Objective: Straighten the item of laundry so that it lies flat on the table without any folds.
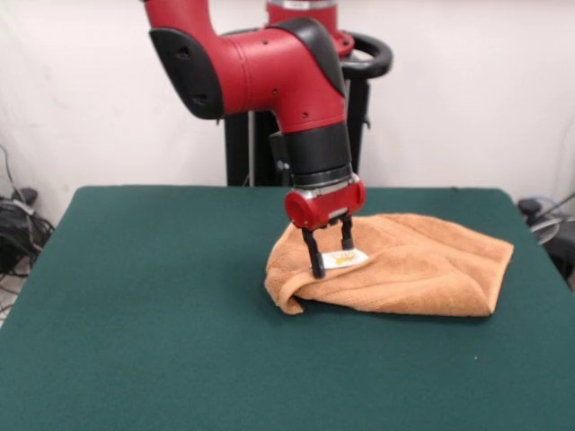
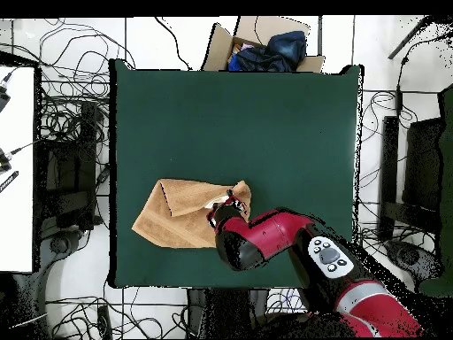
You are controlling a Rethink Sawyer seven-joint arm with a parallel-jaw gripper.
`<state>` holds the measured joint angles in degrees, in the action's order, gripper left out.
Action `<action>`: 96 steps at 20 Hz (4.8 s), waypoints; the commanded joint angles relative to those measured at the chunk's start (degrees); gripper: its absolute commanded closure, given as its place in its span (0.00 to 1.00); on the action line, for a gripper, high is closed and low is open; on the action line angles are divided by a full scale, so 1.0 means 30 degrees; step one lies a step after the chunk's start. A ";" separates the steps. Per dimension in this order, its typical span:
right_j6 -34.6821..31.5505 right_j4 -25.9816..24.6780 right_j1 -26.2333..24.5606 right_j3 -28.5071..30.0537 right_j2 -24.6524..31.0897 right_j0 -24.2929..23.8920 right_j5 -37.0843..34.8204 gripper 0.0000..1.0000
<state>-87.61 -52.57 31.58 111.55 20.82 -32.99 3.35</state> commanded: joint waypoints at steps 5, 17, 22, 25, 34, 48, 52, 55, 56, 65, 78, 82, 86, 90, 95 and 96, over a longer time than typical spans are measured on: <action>0.0466 -0.0899 -0.0116 -0.0723 0.2802 -0.0726 -0.2447 0.00; -0.1733 -0.0836 0.0366 -0.0974 0.1102 0.0483 0.3849 0.00; -0.1610 0.0677 0.0801 -0.1129 -0.0844 0.1804 0.6472 0.00; -0.1575 0.1403 0.1393 -0.1070 -0.1653 0.2375 0.7396 0.00; -0.1289 0.3486 0.2180 -0.1408 -0.4422 0.4300 0.8177 0.00; -0.1779 0.2511 0.2423 -0.1593 -0.4521 0.4611 0.6326 0.00; -0.1819 0.2766 0.2517 -0.1660 -0.4658 0.4830 0.6435 0.00; -0.2306 0.1398 0.3313 -0.0862 -0.2603 0.3519 0.4463 0.00; -0.2173 0.0861 0.3817 -0.0113 -0.0817 0.2272 0.2524 0.00; -0.1930 0.1286 0.4845 0.0566 0.0736 0.1127 0.1477 0.00; -0.1639 0.1461 0.5614 0.1354 0.2542 -0.0219 0.0153 0.00; -0.1538 0.1585 0.5725 0.1307 0.2922 -0.0552 -0.0157 0.00; -0.1243 0.1956 0.6211 0.1757 0.4083 -0.1391 -0.1016 0.00; -0.1035 0.2334 0.6533 0.1895 0.4836 -0.1876 -0.1682 0.00; -0.0994 0.2592 0.6787 0.2036 0.5354 -0.2185 -0.2141 0.00; -0.1014 0.2605 0.6783 0.2019 0.5354 -0.2158 -0.2178 0.00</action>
<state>-87.61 -46.72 50.94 114.60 31.19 -39.36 5.78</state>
